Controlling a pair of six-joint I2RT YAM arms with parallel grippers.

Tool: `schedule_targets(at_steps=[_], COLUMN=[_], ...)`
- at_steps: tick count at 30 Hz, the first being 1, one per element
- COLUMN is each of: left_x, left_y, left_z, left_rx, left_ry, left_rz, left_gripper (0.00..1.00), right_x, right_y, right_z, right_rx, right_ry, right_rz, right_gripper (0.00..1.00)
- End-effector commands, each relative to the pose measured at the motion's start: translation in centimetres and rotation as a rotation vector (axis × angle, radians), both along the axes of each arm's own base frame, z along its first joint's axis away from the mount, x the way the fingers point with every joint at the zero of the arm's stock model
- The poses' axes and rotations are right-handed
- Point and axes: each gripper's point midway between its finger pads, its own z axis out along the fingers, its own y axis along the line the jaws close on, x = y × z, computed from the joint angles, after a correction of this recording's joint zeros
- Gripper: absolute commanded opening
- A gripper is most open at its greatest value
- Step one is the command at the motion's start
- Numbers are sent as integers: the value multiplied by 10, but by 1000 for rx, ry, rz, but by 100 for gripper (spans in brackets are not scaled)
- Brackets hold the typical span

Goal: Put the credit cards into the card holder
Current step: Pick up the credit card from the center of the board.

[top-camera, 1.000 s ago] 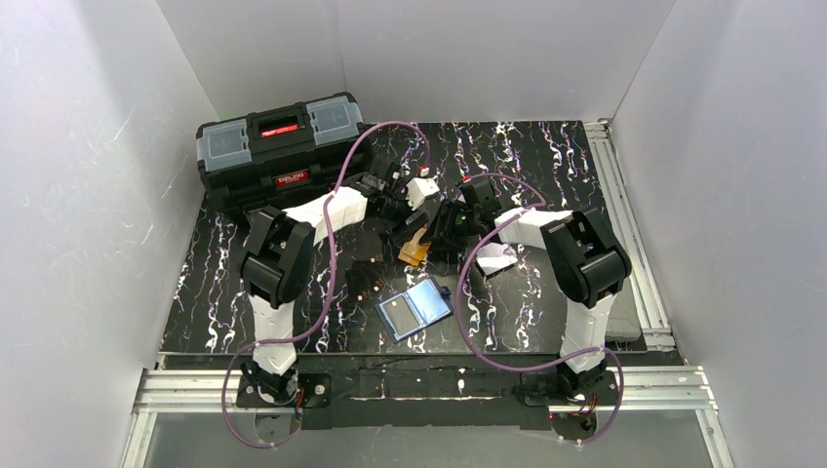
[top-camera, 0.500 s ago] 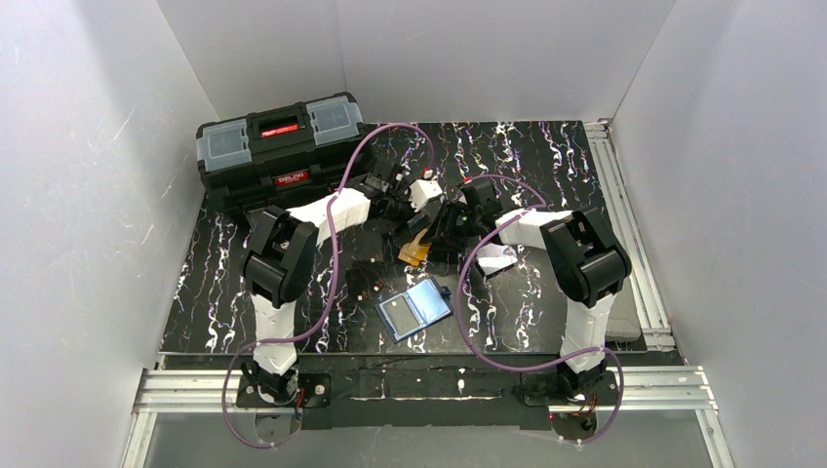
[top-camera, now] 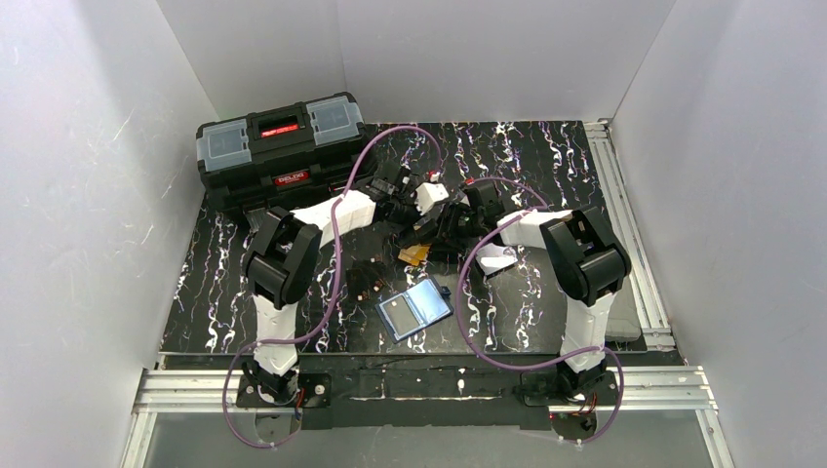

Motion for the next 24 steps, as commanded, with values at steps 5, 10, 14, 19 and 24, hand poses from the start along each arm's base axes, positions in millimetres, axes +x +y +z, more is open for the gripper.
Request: schedule_targets(at_steps=[5,10,14,19,24], left_x=[9,16,19,18,7], left_y=[7,12,15,20,19], left_z=[30,25,21,10,-4], left_rx=[-49,-38,-26,10,42], left_ry=[20,-11,-27,-36,-28], left_rz=[56,85,100,99,68], left_gripper=[83,77,69,66,66], right_x=[-12,-11,-12,-11,-11], right_y=[-11,-11,-11,-11,-11], right_z=[-35,-35,-35,-35,-35], right_rx=[-50,-49,-45,-42,-39], right_ry=[65,65,64,65,64], right_rz=[-21,-21,-19,-22,-23], right_gripper=[47,47,46,46,46])
